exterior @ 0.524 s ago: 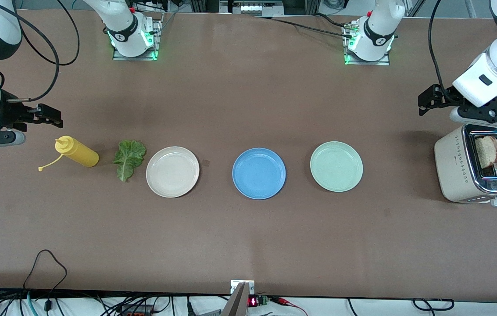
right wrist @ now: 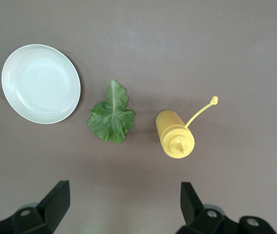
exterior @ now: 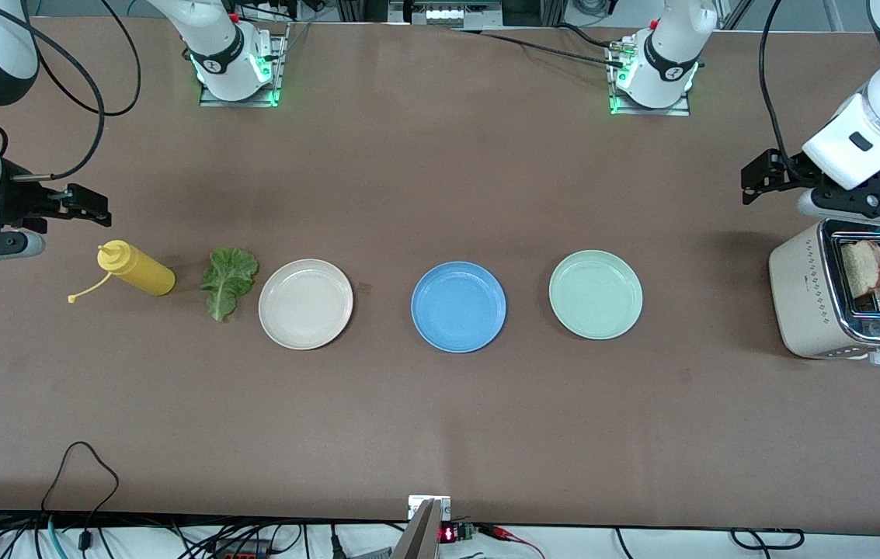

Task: Make sandwich in blue plate with both arms
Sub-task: 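Reach the left gripper down to the bread slice in the toaster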

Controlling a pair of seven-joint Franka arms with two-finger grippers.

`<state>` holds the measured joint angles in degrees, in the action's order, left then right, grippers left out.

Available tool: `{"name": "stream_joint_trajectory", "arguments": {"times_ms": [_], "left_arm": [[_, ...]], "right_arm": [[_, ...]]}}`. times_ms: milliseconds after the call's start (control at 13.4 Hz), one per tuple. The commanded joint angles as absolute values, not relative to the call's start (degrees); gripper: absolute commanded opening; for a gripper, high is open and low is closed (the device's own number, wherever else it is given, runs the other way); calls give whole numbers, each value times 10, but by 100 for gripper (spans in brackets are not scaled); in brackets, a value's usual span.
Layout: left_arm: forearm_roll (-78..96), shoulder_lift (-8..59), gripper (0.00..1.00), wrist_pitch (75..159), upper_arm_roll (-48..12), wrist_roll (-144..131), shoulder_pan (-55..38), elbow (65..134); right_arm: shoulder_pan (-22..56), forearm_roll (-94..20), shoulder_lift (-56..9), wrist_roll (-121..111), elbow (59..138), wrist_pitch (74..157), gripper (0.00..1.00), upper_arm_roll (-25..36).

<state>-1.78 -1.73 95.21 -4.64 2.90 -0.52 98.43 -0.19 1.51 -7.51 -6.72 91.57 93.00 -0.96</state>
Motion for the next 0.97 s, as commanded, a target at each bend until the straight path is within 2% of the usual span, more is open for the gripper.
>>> {"name": "stream_joint_trajectory", "arguments": {"times_ms": [0,449,898], "left_arm": [[-25,-7,100,927,-47,30,-4,963],[-26,24,100,882,-40,30,-2,947],[-78,87,100,882,-39,69,72,937]], "right_arm": [[-10,16,-72,-62,916,932,100,-19],[-11,15,-72,-62,916,930,100,-19],[-11,15,-72,-62,916,930,100,-19]]}}
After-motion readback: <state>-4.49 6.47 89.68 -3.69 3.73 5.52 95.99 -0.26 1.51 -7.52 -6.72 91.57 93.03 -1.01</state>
